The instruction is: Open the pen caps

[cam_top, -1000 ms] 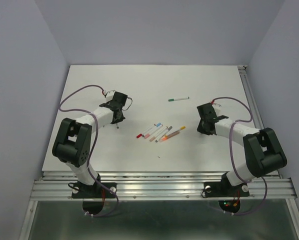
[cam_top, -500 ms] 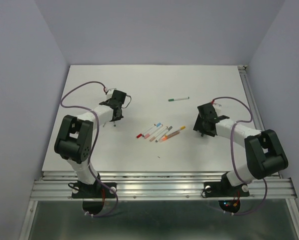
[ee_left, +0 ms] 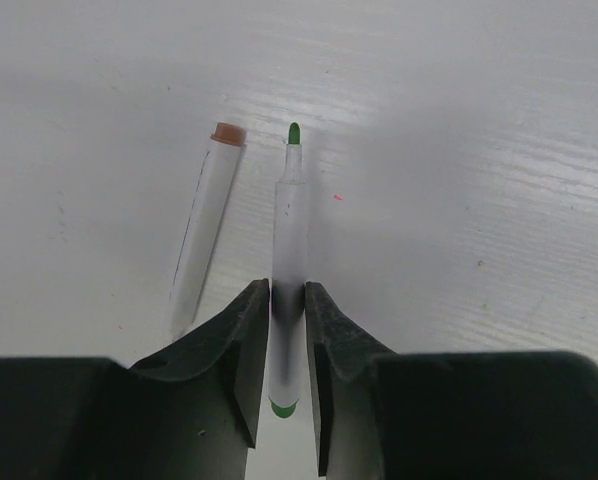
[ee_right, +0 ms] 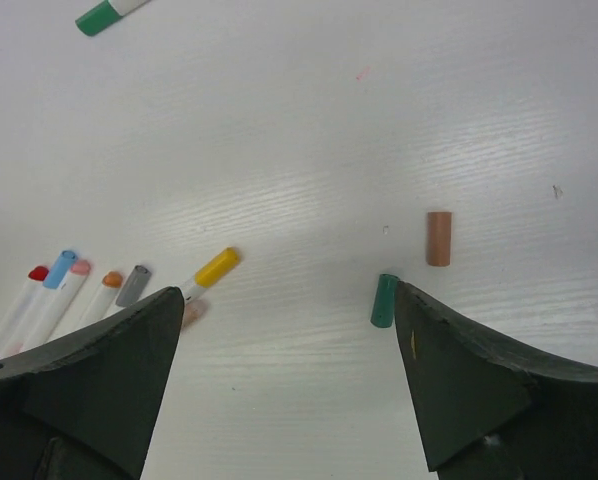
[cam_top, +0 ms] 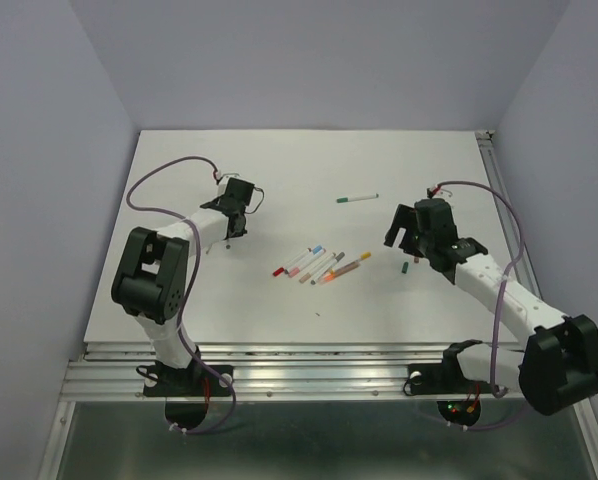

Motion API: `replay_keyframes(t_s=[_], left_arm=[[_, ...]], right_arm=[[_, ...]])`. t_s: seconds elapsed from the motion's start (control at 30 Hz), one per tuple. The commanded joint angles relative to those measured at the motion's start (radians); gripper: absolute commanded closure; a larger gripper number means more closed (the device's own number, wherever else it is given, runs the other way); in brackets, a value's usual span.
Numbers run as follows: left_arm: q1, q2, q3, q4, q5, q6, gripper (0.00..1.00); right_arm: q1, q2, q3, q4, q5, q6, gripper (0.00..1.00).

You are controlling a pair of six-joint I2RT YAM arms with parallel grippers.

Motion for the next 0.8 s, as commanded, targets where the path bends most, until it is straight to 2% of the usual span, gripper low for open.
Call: replay_keyframes(t_s=[0.0,0.1,0.2,0.23,0.4,0.43,0.47,0.6,0.77], left_arm=[[0.004,0.021,0.041,-0.009,-0.038,0.008,0.65],[0.004,0.016,0.040,-0.009,-0.029,0.007,0.52],[0.004,-0.017,0.038,-0.009,-0.019,0.008,0.34],[0.006,-0.018,0.040,-0.011,-0.014,0.007,0.32],[0.000,-0.088,0.029,-0.006,0.076,0.007,0.28],[-0.013,-0.100,0.026,-0.002,0.090,0.010,0.23],[-0.019,-0.125,0.017,0.005,0.107,0.016,0.07],[-0.080,-0.178,-0.005,0.025,0.132,0.040,0.01],[-0.157,-0.212,-0.051,0.052,0.224,0.053,0.01]], right_arm=[[-0.006,-0.058,-0.004,0.013,-0.017,-0.025,0.09],[-0.006,-0.095,-0.012,-0.001,0.014,-0.025,0.08],[-0.008,-0.124,-0.020,-0.015,0.014,-0.023,0.07],[-0.006,-0.130,-0.021,-0.013,0.008,-0.023,0.00],[-0.006,-0.156,-0.030,-0.015,-0.012,-0.019,0.00],[-0.008,-0.163,-0.032,-0.018,-0.018,-0.019,0.00],[-0.008,-0.166,-0.033,-0.019,-0.023,-0.019,0.00],[-0.006,-0.181,-0.055,-0.015,-0.040,-0.020,0.00],[-0.006,-0.187,-0.075,-0.004,-0.064,-0.025,0.00]])
